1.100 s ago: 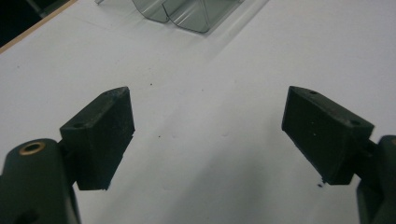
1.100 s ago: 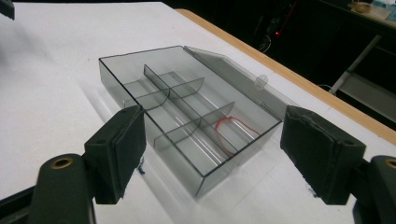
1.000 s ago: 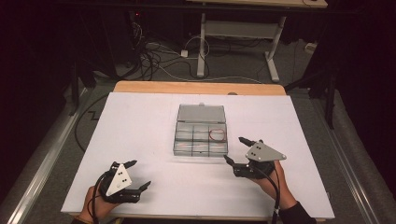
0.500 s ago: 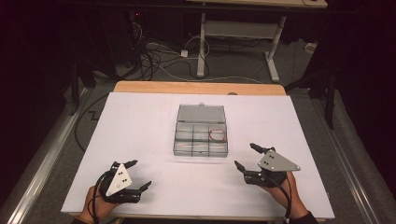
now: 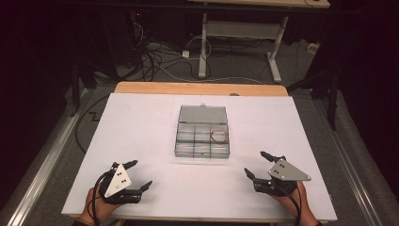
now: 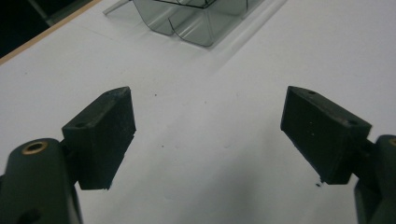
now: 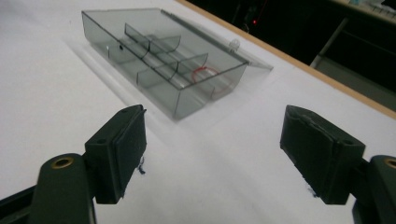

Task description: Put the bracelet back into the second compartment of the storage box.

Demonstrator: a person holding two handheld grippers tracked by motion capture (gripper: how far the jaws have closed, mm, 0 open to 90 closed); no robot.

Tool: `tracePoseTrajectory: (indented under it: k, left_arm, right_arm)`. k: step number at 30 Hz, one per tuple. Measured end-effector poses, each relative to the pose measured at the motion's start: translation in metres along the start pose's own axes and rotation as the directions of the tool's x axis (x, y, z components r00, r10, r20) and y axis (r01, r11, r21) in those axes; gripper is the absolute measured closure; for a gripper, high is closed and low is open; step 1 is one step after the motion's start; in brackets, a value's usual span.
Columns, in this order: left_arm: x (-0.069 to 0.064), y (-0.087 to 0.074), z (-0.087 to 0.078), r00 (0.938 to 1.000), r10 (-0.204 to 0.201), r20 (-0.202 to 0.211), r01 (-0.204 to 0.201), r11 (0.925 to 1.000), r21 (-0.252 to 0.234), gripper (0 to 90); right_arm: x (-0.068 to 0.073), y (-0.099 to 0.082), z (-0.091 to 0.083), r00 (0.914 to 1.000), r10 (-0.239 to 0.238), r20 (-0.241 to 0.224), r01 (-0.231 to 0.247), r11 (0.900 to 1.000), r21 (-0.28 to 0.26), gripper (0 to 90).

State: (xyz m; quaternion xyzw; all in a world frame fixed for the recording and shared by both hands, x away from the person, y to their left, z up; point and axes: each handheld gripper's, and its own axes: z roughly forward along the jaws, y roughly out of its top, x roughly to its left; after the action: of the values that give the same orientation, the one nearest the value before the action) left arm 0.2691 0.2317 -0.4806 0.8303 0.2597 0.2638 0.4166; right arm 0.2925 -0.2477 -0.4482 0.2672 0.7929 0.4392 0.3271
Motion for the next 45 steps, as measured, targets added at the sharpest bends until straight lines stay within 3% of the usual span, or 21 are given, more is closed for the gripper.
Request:
tracePoseTrajectory:
  k: [7, 11, 14, 15, 18, 23, 26, 29, 36, 45]
  left_arm:
    - [0.000, 0.001, 0.002, 0.9998, -0.012, -0.014, 0.012, 0.9999, 0.001, 20.1]
    - [0.001, 0.001, 0.002, 0.9998, -0.014, -0.010, 0.014, 0.9999, 0.007, 30.6]
    - [0.002, 0.001, 0.003, 0.9998, -0.020, 0.003, 0.020, 0.9994, 0.030, 41.3]
    - [0.003, 0.002, 0.004, 0.9999, -0.007, 0.012, 0.007, 0.9994, 0.035, 48.8]
    - [0.002, 0.003, 0.005, 0.9999, 0.006, 0.015, -0.007, 0.9988, 0.048, 60.5]
    - [0.002, 0.005, 0.004, 0.9998, 0.001, 0.021, -0.002, 0.9984, 0.057, 73.2]
    - [0.004, 0.004, 0.004, 0.9997, 0.001, 0.025, -0.003, 0.9976, 0.069, 80.9]
    - [0.005, 0.004, 0.004, 0.9992, -0.016, 0.037, 0.013, 0.9973, 0.072, 87.0]
    - [0.006, 0.003, 0.005, 0.9988, -0.010, 0.048, 0.006, 0.9968, 0.080, 88.0]
    - [0.008, 0.002, 0.006, 0.9985, -0.011, 0.054, 0.006, 0.9966, 0.082, 88.0]
  right_arm:
    - [-0.001, -0.011, -0.005, 0.9999, 0.016, -0.006, -0.016, 0.9997, 0.021, 27.0]
    - [-0.003, -0.014, -0.004, 0.9998, 0.020, -0.002, -0.020, 0.9996, 0.017, 31.9]
    - [-0.003, -0.015, -0.003, 0.9998, 0.014, -0.014, -0.013, 0.9996, 0.024, 44.6]
    - [-0.003, -0.015, -0.003, 0.9998, 0.009, -0.020, -0.008, 0.9996, 0.027, 47.8]
    - [-0.004, -0.015, -0.004, 0.9992, -0.005, -0.040, 0.007, 0.9995, 0.031, 61.0]
    - [-0.001, -0.014, -0.005, 0.9971, -0.034, -0.069, 0.037, 0.9984, 0.042, 82.0]
    - [-0.002, -0.013, -0.005, 0.9960, -0.035, -0.082, 0.039, 0.9983, 0.044, 90.0]
    - [-0.003, -0.013, -0.004, 0.9943, -0.038, -0.099, 0.043, 0.9977, 0.052, 90.0]
    - [-0.002, -0.013, -0.003, 0.9930, -0.044, -0.109, 0.050, 0.9975, 0.051, 90.0]
    - [-0.007, -0.014, -0.002, 0.9947, -0.009, -0.102, 0.014, 0.9988, 0.047, 90.0]
